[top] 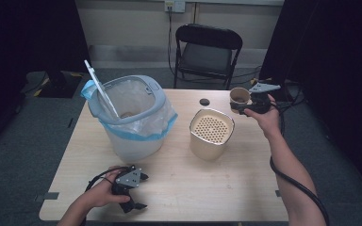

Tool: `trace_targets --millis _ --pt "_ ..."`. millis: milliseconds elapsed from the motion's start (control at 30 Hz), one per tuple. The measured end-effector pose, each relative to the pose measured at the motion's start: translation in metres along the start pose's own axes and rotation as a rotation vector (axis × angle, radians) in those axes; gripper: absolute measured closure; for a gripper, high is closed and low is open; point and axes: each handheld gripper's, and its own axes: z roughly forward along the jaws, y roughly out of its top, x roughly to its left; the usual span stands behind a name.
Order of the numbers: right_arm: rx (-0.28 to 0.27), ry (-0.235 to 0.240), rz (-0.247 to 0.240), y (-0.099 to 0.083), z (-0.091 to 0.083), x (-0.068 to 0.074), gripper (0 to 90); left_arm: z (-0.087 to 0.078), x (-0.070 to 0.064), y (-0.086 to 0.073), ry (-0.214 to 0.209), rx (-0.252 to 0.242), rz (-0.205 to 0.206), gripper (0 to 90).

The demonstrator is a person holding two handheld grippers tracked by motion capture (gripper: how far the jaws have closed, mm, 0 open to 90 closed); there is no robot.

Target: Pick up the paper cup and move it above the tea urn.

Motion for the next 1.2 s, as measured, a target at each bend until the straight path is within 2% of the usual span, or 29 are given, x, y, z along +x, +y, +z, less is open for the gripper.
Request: trace_targets --millis 300,333,433,633,667,733,833,967,1033,1100,1133,1167,1200 --pt "-0.028 -0.025 -0.105 0.015 -0.008 0.010 27.2 0.000 0.000 0.000 0.000 0.000 -0.001 0.0" --pt "-0.027 -0.037 -0.142 0.016 -0.010 0.014 27.2 0.000 0.000 0.000 0.000 0.000 0.000 0.0" --pt "-0.031 -0.055 -0.187 0.018 -0.014 0.020 27.4 0.000 0.000 0.000 0.001 0.000 -0.001 0.0" --pt "-0.050 -0.110 -0.326 0.027 -0.026 0.034 27.6 0.001 -0.001 0.000 -0.011 0.002 -0.014 0.0" --pt "-0.048 -0.118 -0.356 0.030 -0.028 0.037 27.6 0.000 0.000 0.000 -0.009 0.007 -0.004 0.0" --pt "-0.049 -0.112 -0.391 0.034 -0.031 0.042 27.6 0.000 0.000 0.000 -0.009 0.006 -0.005 0.0" --pt "-0.031 -0.125 -0.482 0.038 -0.033 0.052 27.7 0.000 0.001 0.000 0.001 0.007 0.006 0.0" --pt "0.000 -0.173 -0.663 0.043 -0.034 0.070 28.0 0.000 0.001 0.000 0.000 0.008 0.006 0.0" --pt "0.039 -0.217 -0.789 0.044 -0.034 0.081 28.2 0.000 0.001 0.000 0.002 0.008 0.006 0.0" --pt "0.095 -0.305 -0.982 0.044 -0.032 0.094 28.4 0.000 0.001 0.000 0.001 0.007 0.005 0.0" --pt "0.149 -0.382 -1.143 0.042 -0.030 0.104 28.4 0.000 0.001 0.000 0.001 0.007 0.007 0.0" --pt "0.175 -0.419 -1.238 0.040 -0.028 0.109 28.4 0.000 0.001 0.000 -0.001 0.008 0.007 0.0" --pt "0.199 -0.431 -1.312 0.038 -0.027 0.113 28.5 0.000 0.000 0.001 0.000 0.006 0.006 0.0"
